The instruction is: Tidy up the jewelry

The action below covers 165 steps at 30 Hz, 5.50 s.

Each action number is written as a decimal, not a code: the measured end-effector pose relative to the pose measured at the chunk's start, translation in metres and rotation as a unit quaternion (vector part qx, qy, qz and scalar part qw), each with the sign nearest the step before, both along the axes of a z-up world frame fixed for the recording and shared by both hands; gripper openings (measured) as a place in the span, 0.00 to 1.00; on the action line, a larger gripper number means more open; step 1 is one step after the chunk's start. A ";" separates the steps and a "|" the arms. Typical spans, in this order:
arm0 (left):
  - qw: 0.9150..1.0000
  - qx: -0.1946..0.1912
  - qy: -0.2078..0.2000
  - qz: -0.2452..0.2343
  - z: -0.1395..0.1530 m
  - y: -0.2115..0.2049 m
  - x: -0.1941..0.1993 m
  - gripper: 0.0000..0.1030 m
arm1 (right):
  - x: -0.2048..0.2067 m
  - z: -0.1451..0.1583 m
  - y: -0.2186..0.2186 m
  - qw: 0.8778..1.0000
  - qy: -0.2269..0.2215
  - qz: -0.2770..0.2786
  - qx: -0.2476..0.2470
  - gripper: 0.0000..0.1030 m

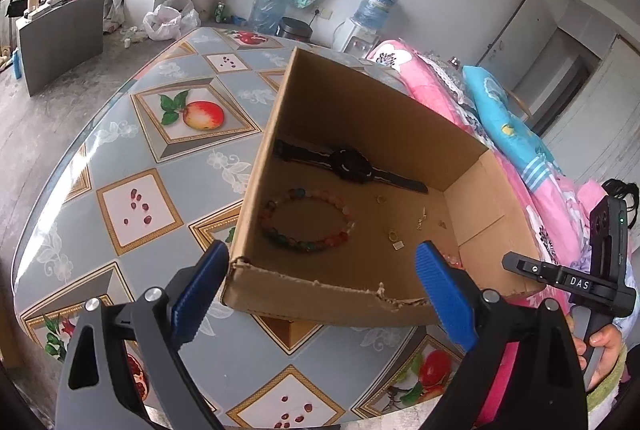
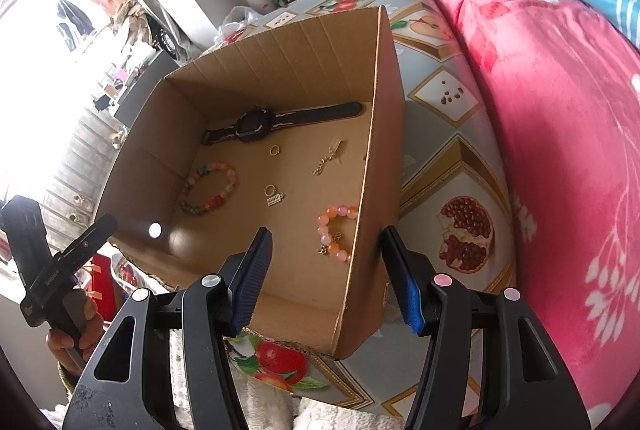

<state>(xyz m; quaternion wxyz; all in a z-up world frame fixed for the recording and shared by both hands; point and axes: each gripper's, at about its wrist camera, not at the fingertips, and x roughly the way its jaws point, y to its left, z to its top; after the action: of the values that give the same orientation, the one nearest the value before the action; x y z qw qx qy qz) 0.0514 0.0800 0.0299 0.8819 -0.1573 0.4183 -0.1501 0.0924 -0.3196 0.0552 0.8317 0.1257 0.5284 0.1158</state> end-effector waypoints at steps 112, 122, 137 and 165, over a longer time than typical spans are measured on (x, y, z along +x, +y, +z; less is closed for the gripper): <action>0.984 0.176 -0.001 -0.015 0.008 -0.059 -0.034 0.94 | -0.069 -0.003 0.066 0.993 -0.052 -0.032 -0.097 0.92; 0.982 0.188 0.005 -0.023 0.002 -0.066 -0.033 0.94 | -0.072 0.003 0.067 0.991 -0.060 -0.049 -0.109 0.92; 0.979 0.203 0.007 -0.023 0.000 -0.068 -0.028 0.94 | -0.072 0.007 0.072 0.987 -0.071 -0.054 -0.135 0.92; 0.979 0.200 0.018 -0.027 -0.005 -0.071 -0.023 0.94 | -0.070 0.002 0.070 0.988 -0.060 -0.058 -0.131 0.92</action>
<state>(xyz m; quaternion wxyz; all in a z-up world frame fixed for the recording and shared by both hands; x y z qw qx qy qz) 0.0282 0.0092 0.0253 0.8837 0.0309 0.4594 -0.0845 0.0224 -0.2492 0.0573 0.8763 0.0388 0.4802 0.0041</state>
